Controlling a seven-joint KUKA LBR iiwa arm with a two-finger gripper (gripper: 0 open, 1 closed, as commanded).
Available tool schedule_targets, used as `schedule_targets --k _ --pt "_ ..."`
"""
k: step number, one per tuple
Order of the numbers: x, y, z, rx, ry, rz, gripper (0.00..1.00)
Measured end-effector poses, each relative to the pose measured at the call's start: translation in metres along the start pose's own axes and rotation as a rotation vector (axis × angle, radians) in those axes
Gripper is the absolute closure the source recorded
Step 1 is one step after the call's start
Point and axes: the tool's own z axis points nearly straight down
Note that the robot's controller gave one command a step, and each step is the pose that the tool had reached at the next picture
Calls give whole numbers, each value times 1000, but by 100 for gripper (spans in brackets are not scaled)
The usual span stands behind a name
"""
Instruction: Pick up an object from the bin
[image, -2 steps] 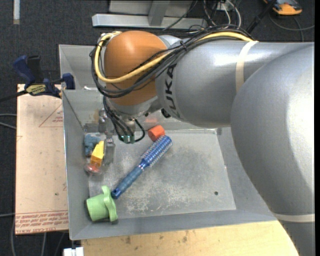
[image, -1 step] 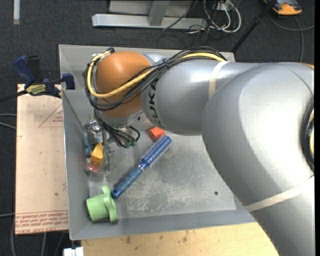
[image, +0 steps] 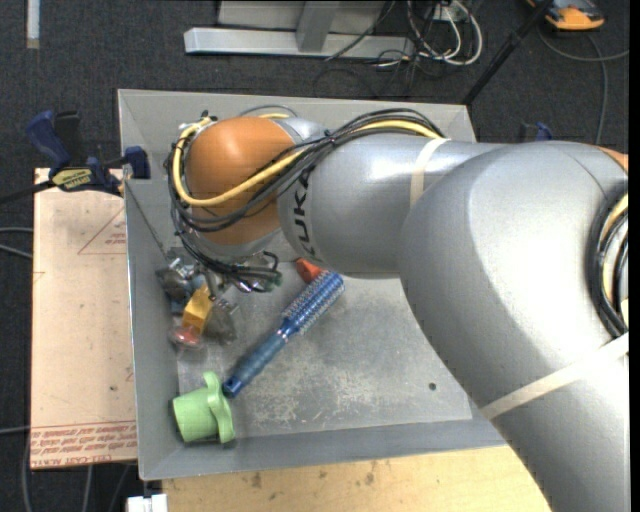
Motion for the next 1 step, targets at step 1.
schedule_targets --k 1 --pt "-1 0 -2 -1 -3 1 100"
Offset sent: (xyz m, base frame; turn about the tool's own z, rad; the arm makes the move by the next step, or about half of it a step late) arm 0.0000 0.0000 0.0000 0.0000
